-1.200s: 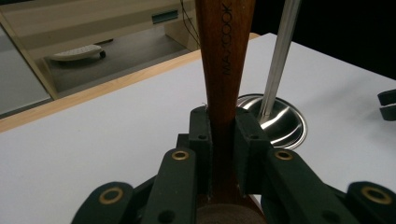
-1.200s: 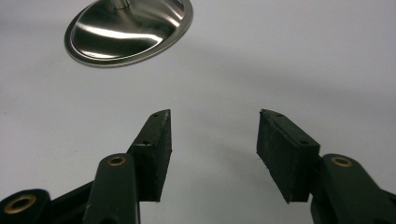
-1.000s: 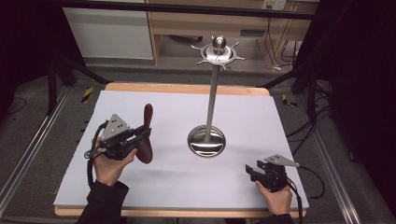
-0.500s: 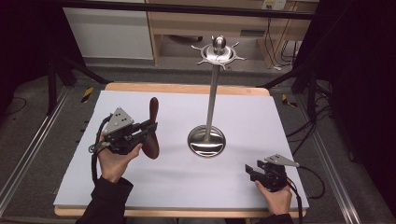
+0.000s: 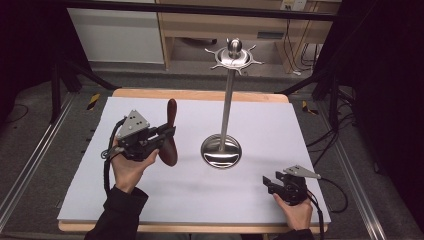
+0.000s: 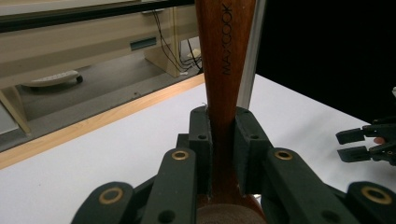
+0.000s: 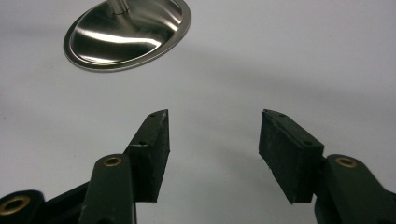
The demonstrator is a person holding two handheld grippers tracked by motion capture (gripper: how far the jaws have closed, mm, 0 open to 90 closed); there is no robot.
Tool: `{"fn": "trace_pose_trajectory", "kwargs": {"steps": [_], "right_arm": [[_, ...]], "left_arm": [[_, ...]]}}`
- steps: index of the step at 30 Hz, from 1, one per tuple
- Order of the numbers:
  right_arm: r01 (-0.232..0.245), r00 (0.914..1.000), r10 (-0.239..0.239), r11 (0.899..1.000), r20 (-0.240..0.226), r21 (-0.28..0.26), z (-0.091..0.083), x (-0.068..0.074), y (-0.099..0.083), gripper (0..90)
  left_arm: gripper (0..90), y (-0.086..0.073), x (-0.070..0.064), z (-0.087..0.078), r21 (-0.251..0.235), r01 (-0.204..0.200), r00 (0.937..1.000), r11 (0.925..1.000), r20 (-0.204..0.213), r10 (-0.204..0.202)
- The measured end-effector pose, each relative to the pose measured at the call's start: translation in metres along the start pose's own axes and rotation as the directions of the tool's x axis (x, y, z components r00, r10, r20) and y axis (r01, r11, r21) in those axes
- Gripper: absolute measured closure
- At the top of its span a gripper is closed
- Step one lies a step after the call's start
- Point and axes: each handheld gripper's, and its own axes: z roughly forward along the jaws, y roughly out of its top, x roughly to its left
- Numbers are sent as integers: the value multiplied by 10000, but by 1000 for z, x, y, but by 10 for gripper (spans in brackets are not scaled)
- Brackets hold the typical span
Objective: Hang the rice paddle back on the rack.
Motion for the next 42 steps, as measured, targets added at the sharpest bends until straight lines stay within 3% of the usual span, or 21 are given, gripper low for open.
{"fn": "trace_pose_trajectory", "kwargs": {"steps": [20,21,31,42], "right_arm": [[-37,10000,37,10000,-15,4,0,0,0,431],[-49,10000,49,10000,-16,-6,0,0,0,431],[-81,10000,81,10000,-27,-12,0,0,0,431],[-97,10000,97,9999,-24,-55,0,-1,0,431]], "left_arm": [[784,25,-9,5,-364,-177,9996,9992,216,185],[784,27,-8,5,-494,-340,9994,9982,102,345],[784,38,-10,6,-628,-91,9994,9980,317,111],[784,50,-15,9,-721,-139,9987,9973,478,174]]}}
